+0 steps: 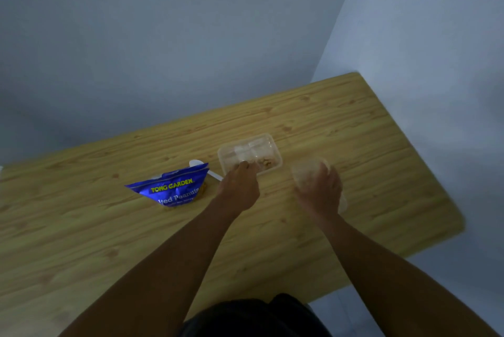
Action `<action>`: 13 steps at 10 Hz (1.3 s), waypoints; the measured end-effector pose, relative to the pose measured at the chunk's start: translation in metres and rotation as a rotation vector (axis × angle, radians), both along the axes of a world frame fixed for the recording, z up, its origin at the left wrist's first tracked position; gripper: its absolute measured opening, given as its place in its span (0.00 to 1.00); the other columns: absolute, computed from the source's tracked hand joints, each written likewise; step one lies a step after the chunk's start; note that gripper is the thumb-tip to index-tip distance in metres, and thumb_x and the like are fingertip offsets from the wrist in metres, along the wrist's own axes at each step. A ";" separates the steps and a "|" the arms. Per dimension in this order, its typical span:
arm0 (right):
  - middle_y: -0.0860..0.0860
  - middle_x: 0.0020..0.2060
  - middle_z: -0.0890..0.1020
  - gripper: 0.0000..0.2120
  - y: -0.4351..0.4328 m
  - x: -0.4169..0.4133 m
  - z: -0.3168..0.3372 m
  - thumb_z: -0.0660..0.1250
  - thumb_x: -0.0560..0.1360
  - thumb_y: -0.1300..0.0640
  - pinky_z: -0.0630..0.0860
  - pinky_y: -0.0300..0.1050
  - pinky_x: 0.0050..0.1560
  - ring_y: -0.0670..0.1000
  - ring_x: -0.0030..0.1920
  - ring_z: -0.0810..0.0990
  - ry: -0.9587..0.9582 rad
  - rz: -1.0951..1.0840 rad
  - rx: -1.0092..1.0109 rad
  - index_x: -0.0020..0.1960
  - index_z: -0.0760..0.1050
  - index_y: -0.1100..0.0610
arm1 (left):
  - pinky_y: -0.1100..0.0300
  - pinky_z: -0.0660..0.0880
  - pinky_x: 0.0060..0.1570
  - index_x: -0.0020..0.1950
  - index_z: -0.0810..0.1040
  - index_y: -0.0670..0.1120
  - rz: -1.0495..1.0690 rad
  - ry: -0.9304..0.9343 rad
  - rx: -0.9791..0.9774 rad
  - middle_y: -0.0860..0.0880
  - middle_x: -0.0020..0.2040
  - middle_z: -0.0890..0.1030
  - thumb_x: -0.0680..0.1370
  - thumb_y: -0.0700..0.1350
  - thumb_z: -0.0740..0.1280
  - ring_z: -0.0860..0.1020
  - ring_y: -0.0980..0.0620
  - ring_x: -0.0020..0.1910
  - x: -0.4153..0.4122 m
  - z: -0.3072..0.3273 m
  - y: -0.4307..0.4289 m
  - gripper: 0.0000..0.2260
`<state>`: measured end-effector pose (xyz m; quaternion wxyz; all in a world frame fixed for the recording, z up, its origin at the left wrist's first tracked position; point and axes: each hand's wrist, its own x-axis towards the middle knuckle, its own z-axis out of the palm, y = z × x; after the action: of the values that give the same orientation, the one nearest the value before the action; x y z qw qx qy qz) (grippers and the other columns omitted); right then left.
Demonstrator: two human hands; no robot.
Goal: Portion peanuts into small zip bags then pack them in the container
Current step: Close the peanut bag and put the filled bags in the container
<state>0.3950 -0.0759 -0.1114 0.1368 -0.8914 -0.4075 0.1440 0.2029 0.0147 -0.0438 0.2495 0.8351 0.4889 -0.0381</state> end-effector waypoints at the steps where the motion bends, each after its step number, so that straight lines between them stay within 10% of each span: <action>1: 0.66 0.74 0.63 0.55 -0.022 0.006 -0.010 0.74 0.64 0.32 0.61 0.60 0.75 0.67 0.74 0.63 0.014 -0.052 -0.204 0.78 0.54 0.58 | 0.46 0.74 0.61 0.69 0.71 0.47 0.028 -0.002 -0.073 0.46 0.65 0.73 0.80 0.43 0.58 0.73 0.43 0.64 -0.002 0.001 -0.013 0.17; 3: 0.62 0.51 0.77 0.42 -0.043 0.015 -0.007 0.72 0.63 0.29 0.76 0.54 0.51 0.63 0.52 0.77 -0.236 0.092 -0.125 0.63 0.70 0.60 | 0.50 0.71 0.65 0.67 0.73 0.44 0.091 -0.079 -0.143 0.44 0.65 0.74 0.81 0.39 0.59 0.72 0.45 0.67 -0.015 -0.008 -0.036 0.15; 5: 0.61 0.55 0.78 0.54 -0.043 0.025 0.007 0.68 0.55 0.25 0.76 0.55 0.57 0.63 0.54 0.77 -0.154 0.045 -0.118 0.69 0.63 0.59 | 0.53 0.72 0.61 0.68 0.72 0.44 0.357 -0.120 -0.221 0.43 0.67 0.73 0.81 0.40 0.59 0.74 0.44 0.64 -0.025 -0.008 -0.041 0.16; 8: 0.57 0.48 0.82 0.35 0.034 -0.011 0.079 0.83 0.57 0.51 0.81 0.50 0.47 0.55 0.47 0.80 0.154 0.359 0.308 0.60 0.77 0.62 | 0.51 0.70 0.56 0.71 0.61 0.36 0.576 -0.235 -0.191 0.35 0.67 0.67 0.79 0.36 0.58 0.71 0.39 0.63 -0.030 -0.008 -0.030 0.21; 9: 0.59 0.62 0.76 0.49 0.061 -0.014 0.062 0.81 0.57 0.43 0.76 0.55 0.61 0.60 0.62 0.76 0.080 0.645 0.238 0.71 0.69 0.61 | 0.50 0.73 0.53 0.75 0.57 0.38 0.675 -0.300 -0.302 0.37 0.69 0.67 0.78 0.35 0.59 0.73 0.39 0.62 -0.030 -0.013 -0.027 0.26; 13: 0.53 0.71 0.70 0.55 0.149 -0.015 0.057 0.80 0.56 0.41 0.64 0.50 0.71 0.56 0.70 0.68 -0.034 1.214 -0.108 0.77 0.61 0.54 | 0.46 0.77 0.57 0.68 0.70 0.51 0.765 -0.480 -0.389 0.48 0.61 0.78 0.76 0.38 0.59 0.77 0.46 0.58 -0.036 -0.028 -0.014 0.21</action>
<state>0.3802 0.0728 -0.0541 -0.0218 -0.5077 -0.8372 0.2024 0.1668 0.0012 -0.0716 0.5024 0.5188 0.6732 0.1592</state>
